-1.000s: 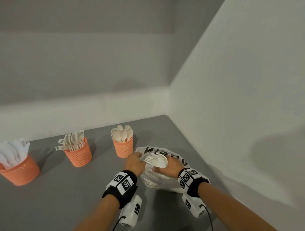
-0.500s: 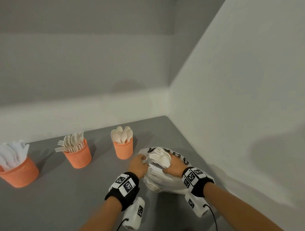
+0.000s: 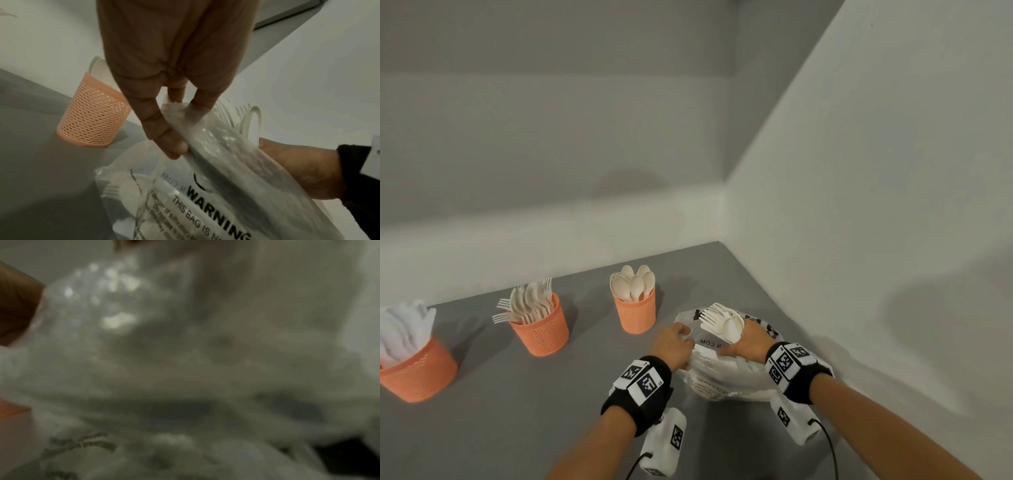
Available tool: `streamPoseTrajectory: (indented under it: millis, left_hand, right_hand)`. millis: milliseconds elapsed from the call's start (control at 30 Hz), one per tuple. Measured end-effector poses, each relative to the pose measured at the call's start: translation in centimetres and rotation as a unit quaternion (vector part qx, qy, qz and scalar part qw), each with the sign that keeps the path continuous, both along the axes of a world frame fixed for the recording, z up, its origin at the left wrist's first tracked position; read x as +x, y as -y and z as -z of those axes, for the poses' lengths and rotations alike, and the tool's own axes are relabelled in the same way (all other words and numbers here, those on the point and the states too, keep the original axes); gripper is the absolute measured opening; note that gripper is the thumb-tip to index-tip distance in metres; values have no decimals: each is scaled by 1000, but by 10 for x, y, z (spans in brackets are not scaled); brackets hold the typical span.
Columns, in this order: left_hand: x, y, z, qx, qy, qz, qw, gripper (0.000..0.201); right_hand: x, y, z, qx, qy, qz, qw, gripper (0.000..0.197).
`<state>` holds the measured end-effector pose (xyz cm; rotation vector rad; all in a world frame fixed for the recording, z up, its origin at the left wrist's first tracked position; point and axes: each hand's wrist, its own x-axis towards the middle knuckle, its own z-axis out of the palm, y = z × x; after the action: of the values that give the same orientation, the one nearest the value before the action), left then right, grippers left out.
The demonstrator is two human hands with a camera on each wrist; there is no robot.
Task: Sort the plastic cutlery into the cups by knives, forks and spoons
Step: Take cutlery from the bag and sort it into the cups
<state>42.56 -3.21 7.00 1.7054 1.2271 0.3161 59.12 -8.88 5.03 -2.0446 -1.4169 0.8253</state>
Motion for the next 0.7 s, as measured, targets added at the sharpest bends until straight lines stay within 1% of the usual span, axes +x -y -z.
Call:
streamPoseTrajectory:
  millis: [67,133,167,233,267,300,367,400,433,467,533,600,633,700]
  left_hand:
    - [-4,-3,-3,-9,-6,30,999,34]
    - [-9,-4,-8,-20,-10,58,998,35]
    - [-11,-5,-9,-14,-16,75,997,35]
    - [-16,-7,-10,38,-36,105,993,34]
    - [-20,-8,-13,65,-27,96,993,32]
    - [-24,-9,-16,88,3,75,993,29]
    - [-34,-11,-22,111,95,9,989,22]
    - [-39,-13,-27,87,144,-28,985,19]
    - [-46,-14,-30,39,195,-61,978,16]
    - [-52,-15,-33,-31,241,-90,966,15]
    - [-68,-14,-36,-178,300,-121,929,21]
    - [-88,-12,-33,-286,327,-127,892,33]
    - [-99,-12,-29,-324,333,-123,877,37]
    - [-122,-12,-21,-367,326,-122,863,39]
  right_hand:
    - [-4,-1,-2,2,-1,23,1000,42]
    - [-11,-4,-10,22,-20,43,999,29]
    - [-14,-7,-15,40,-32,52,997,23]
    - [-23,-13,-28,87,-69,81,991,15]
    - [-27,-17,-35,114,-95,100,984,11]
    - [-33,-20,-42,141,-126,121,975,11]
    - [-45,-30,-56,198,-200,156,947,20]
    - [-54,-35,-63,219,-239,167,931,23]
    - [-65,-42,-68,231,-274,170,918,23]
    - [-77,-48,-71,238,-304,167,907,23]
    - [-105,-60,-74,241,-339,151,897,22]
    - [-139,-68,-74,229,-362,127,894,22]
    - [-156,-72,-72,224,-373,120,892,22]
    - [-187,-79,-70,234,-371,123,890,22]
